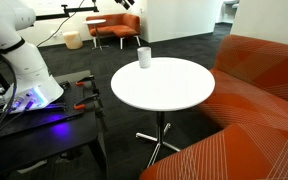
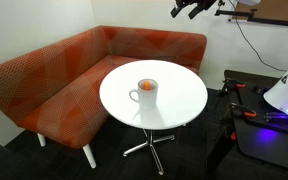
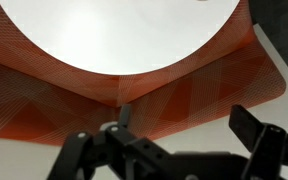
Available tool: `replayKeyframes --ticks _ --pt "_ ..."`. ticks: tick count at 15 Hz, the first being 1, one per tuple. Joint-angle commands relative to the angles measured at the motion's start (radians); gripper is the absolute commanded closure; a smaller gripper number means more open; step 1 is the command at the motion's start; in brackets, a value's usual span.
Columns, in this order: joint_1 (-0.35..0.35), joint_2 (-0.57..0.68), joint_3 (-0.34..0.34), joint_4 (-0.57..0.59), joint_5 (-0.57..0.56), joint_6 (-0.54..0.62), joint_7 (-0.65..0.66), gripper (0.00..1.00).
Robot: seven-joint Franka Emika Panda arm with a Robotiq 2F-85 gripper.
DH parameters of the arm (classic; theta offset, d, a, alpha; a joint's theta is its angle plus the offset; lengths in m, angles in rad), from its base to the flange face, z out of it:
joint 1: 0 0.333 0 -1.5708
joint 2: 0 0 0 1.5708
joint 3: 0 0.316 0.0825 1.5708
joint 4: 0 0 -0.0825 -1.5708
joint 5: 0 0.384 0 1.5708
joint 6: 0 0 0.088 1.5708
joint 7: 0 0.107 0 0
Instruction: Remove the orange object from the white mug and put it on the table
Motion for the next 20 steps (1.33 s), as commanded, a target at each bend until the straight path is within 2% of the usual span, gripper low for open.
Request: replayKeyframes --ticks 1,5,9,13,17,20 --pt "-0.087 -0.031 0.105 0.014 -0.064 -0.008 0.177 0.00" --pt "-0.164 -0.027 0.217 0.040 -0.112 -0.009 0.326 0.00" --pt "-0.192 -0.001 0.249 0.064 -0.117 -0.033 0.338 0.00" --pt "-0.159 0.055 0.202 0.091 -0.117 -0.100 0.260 0.00" --pt "-0.115 0.106 0.132 0.144 -0.134 -0.232 0.182 0.00" --pt "-0.113 0.129 0.114 0.198 -0.213 -0.350 0.215 0.00"
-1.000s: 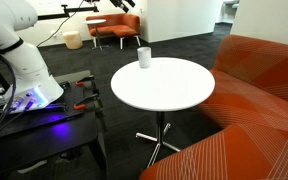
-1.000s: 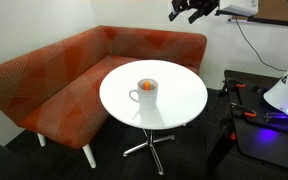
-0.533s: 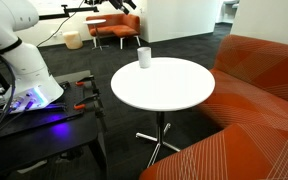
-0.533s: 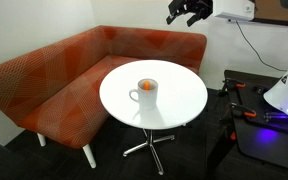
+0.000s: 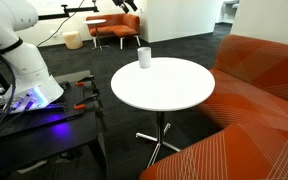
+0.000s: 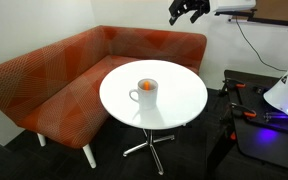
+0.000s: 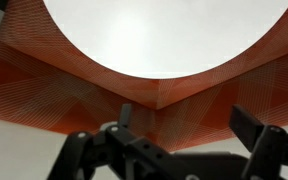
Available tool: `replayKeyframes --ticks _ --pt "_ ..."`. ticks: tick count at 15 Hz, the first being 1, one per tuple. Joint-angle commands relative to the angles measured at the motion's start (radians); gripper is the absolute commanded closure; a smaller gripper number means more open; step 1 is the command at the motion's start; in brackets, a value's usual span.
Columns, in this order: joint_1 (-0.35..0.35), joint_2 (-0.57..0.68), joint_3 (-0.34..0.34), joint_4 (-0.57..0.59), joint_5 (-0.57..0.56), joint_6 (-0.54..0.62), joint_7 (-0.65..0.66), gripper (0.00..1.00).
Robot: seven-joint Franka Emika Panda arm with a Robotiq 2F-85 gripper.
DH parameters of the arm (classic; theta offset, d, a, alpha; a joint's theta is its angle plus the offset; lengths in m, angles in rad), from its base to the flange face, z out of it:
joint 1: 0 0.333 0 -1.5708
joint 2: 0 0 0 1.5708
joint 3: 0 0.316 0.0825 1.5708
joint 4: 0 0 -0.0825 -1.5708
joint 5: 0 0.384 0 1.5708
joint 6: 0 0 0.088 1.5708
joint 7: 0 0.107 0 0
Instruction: Remove the orange object from the white mug and put it on the table
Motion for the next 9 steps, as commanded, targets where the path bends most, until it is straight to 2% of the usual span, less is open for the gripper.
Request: replayKeyframes --ticks 1,2,5,9 --pt "0.014 0.064 -0.027 0.087 -0.120 -0.147 0.041 0.00" --pt "-0.004 0.064 -0.005 0.104 -0.178 -0.190 0.091 0.00" --pt "0.002 0.111 0.025 0.149 -0.341 -0.313 0.228 0.00" --pt "0.063 0.217 0.037 0.198 -0.557 -0.471 0.445 0.00"
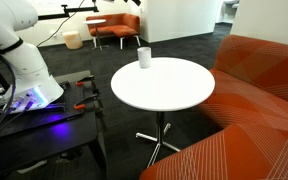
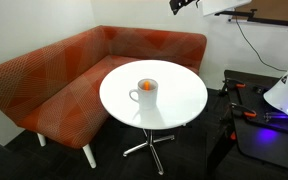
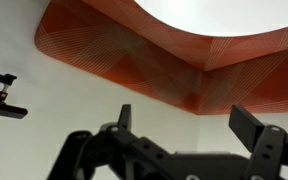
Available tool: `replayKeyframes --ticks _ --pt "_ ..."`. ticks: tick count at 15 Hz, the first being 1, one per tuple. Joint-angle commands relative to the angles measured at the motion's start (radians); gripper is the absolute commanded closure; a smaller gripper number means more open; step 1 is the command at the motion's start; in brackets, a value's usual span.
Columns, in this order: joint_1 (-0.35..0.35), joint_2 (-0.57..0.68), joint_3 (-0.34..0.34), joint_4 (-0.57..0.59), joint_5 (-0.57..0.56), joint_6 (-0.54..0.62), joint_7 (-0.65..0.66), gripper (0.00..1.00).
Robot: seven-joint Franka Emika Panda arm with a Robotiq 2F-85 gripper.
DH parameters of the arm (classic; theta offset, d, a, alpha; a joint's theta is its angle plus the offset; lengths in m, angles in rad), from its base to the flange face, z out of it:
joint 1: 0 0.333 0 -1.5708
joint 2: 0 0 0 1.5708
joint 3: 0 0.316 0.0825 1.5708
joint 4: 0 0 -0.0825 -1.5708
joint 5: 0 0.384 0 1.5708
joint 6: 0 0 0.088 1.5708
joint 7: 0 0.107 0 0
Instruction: Remove the orange object from the white mug and put it on the table
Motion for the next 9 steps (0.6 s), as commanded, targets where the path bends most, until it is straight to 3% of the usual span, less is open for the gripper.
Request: replayKeyframes --ticks 1,4,9 --pt "0.073 0.138 -0.005 0.073 -0.180 -0.155 0.204 0.00" --pt "0.189 0.234 -0.074 0.096 -0.293 -0.223 0.365 0.00" --pt "0.412 0.345 -0.263 0.117 -0.412 -0.198 0.582 0.00"
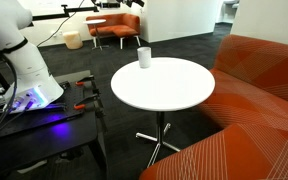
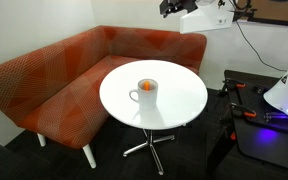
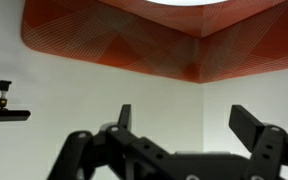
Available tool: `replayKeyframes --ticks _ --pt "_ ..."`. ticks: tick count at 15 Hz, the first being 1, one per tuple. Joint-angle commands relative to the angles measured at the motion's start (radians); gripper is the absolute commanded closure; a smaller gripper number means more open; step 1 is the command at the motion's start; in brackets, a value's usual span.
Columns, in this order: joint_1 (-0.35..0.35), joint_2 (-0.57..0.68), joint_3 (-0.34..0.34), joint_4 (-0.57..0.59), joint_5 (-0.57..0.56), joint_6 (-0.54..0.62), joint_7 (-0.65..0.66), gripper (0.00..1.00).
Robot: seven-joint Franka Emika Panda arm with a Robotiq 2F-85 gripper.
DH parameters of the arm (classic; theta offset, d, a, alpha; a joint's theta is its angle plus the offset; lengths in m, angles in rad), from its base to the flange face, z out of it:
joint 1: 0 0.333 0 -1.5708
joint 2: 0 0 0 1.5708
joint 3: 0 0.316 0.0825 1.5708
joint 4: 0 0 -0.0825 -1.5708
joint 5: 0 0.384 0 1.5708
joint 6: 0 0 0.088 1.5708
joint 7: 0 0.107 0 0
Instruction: Remove the orange object from the white mug and put it on the table
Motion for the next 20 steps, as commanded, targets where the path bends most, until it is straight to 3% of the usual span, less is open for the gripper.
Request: replayKeyframes --ticks 1,4,8,16,17,20 --pt "0.161 0.096 -0.142 0.049 -0.075 -0.011 0.132 0.00" --pt "0.274 0.156 -0.238 0.077 -0.111 -0.007 0.187 0.00" --pt "0.364 0.241 -0.308 0.128 -0.137 0.002 0.228 0.00" --pt "0.446 0.425 -0.367 0.242 -0.149 0.055 0.215 0.00" --pt "0.451 0.380 -0.371 0.205 -0.125 0.026 0.207 0.00" --pt "0.458 0.400 -0.377 0.211 -0.125 0.030 0.207 0.00"
